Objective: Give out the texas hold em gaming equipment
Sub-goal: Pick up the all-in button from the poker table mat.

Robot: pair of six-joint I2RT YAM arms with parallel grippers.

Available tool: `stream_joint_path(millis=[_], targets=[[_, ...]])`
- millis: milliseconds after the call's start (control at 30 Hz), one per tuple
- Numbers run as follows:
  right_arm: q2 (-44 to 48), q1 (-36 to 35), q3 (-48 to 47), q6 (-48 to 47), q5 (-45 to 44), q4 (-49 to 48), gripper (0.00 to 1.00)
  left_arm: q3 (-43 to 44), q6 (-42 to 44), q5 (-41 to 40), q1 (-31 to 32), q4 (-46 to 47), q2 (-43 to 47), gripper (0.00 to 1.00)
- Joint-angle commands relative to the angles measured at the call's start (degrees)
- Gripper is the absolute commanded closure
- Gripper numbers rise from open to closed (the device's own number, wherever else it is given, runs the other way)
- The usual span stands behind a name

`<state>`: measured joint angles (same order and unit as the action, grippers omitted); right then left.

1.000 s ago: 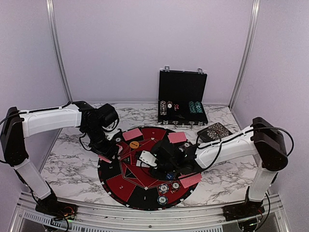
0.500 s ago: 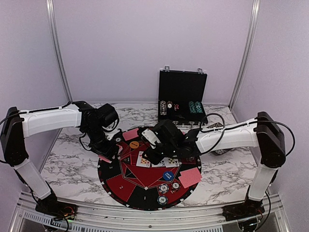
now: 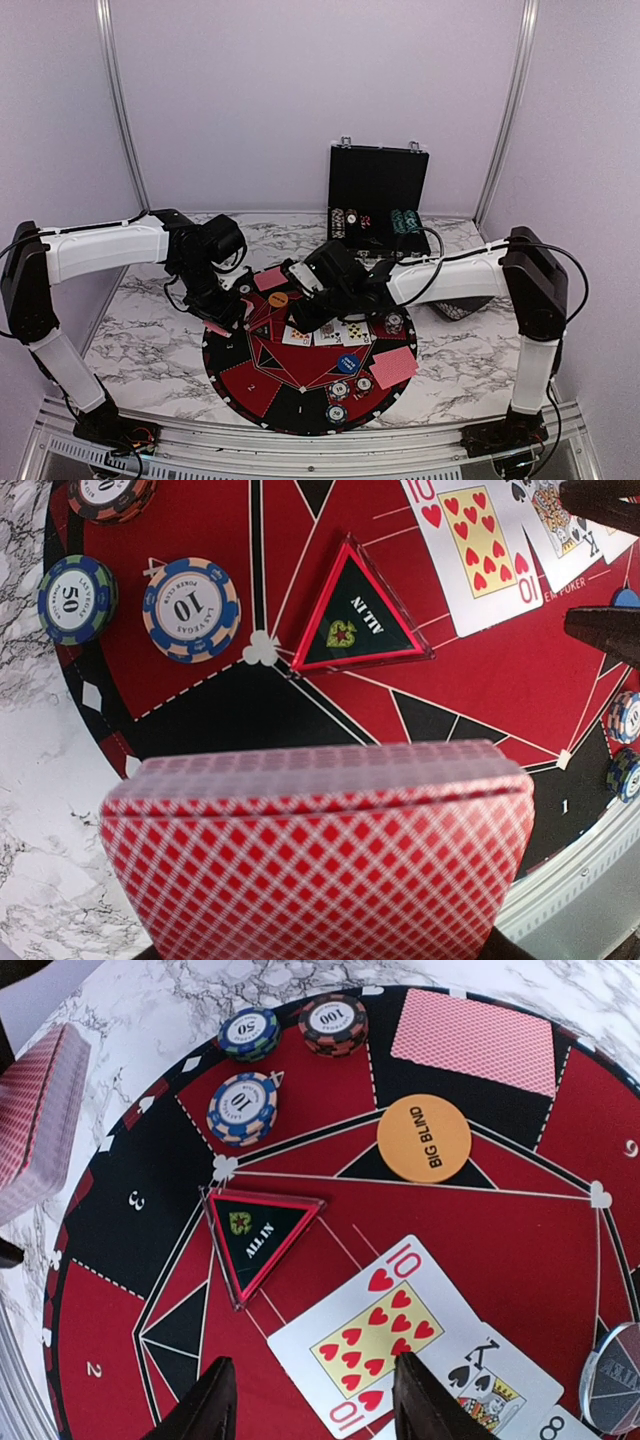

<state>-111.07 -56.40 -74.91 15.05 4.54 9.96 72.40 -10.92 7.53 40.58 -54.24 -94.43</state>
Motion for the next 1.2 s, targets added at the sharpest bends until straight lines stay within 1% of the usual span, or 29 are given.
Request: stream_joint_path(millis=[0, 133, 233, 400, 467, 733, 900, 967, 1167], targets=[[-3.13, -1.14, -4.81, -1.48, -2.96, 1.6, 0.46, -1.11, -0.08, -0.1, -0.77, -0.08, 3.12, 0.51], [-5.8, -2.18, -7.56, -6.52, -4.26, 0.93, 0.38, -2.91, -0.66, 0.8, -2.76, 0.25, 4.32, 0.51], [-7.58, -2.38, -9.53, -11.08, -3.48, -0.44, 0.32, -4.47, -1.05, 1.36, -4.01, 0.69, 5.15, 0.51], [-11.42, -2.83, -13.33, -17.26, -2.82, -0.88, 0.24, -5.77, -1.21, 1.94, -5.3, 1.06, 6.29, 0.51], [-12.81, -2.75, -14.62, -18.03, -2.84, -0.68, 0.22, -5.94, -1.21, 2.01, -5.65, 1.06, 6.41, 0.51], [-17.8, -2.63, -21.95, -18.3, -2.47, 3.96, 0.17, -6.4, -1.05, 2.13, -6.19, 1.07, 7.1, 0.51], [-19.02, -2.49, -24.89, -19.14, -1.72, 6.8, 0.14, -6.61, -0.66, 2.41, -6.39, 1.06, 7.38, 0.51], [-19.52, -2.48, -26.23, -19.63, -1.43, 8.46, 0.11, -6.66, -0.54, 2.54, -6.47, 1.06, 7.39, 0.51], [-21.9, -2.31, -31.73, -20.19, 0.7, 14.74, 0.1, -6.66, -0.6, 2.76, -6.56, 0.98, 7.44, 0.51]])
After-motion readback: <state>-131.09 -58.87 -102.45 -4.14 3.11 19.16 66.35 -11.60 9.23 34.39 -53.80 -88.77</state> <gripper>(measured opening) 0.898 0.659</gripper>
